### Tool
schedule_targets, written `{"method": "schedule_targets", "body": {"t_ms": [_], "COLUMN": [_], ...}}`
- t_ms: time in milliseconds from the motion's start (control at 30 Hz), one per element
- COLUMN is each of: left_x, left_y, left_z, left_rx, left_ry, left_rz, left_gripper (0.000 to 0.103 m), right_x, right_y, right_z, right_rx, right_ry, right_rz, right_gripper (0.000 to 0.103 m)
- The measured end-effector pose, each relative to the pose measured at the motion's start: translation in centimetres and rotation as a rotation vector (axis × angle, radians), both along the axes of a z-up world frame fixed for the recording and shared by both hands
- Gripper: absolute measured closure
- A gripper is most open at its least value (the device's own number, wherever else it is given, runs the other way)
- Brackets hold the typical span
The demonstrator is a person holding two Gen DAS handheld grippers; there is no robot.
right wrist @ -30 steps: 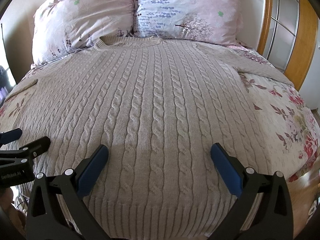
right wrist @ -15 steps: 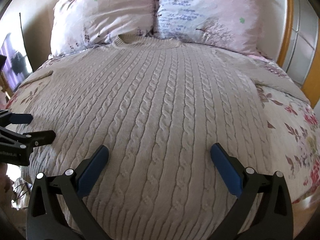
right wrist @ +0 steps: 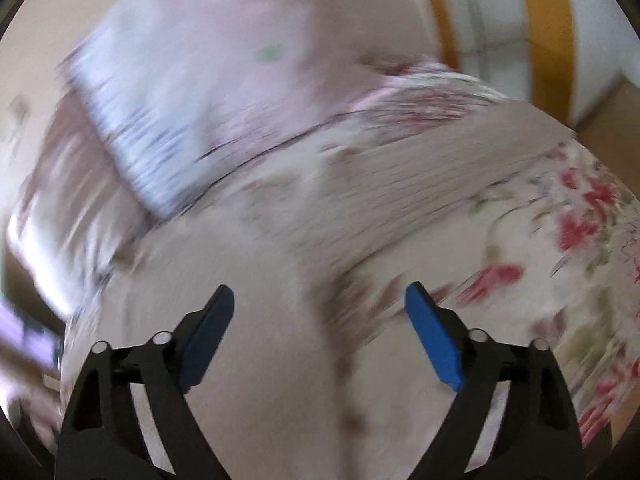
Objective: Fold small clothes
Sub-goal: 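Move the right gripper to the sweater sleeve and close on its cuff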
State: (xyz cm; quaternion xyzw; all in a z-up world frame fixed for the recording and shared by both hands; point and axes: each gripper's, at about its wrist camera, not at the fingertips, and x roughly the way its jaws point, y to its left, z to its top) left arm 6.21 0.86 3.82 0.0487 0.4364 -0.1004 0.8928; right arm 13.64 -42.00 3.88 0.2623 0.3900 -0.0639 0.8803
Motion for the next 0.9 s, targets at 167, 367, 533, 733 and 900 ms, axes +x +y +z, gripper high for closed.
{"method": "schedule_targets", "body": {"t_ms": [167, 367, 533, 733, 900], "left_x": [2.5, 5.9, 8.4, 11.0, 12.8], "left_y": [0.6, 0.1, -0.2, -0.3, -0.8], "left_z": [1.0, 1.7, 1.7, 1.2, 0.7], "left_rx": [-0.024, 0.035, -0.012, -0.167, -0.209], "left_ry": [-0.052, -0.061, -0.047, -0.031, 0.006], "left_rz": [0.007, -0.002, -0.003, 0.026, 0.029], "left_gripper": [0.002, 0.002, 0.002, 0.002, 0.002], "right_x": [2.0, 2.7, 3.1, 2.9, 2.7], "right_y": [-6.3, -10.4, -10.7, -11.7, -12.2], "right_z": [-2.3, -5.2, -5.6, -6.0, -6.3], "right_rx": [0.099, 0.268, 0.276, 0.294, 0.292], "right_ry": [0.037, 0.041, 0.018, -0.012, -0.018], "right_rz": [-0.19, -0.297, -0.309, -0.357, -0.39], "right_gripper": [0.034, 0.049, 0.055, 0.07, 0.086]}}
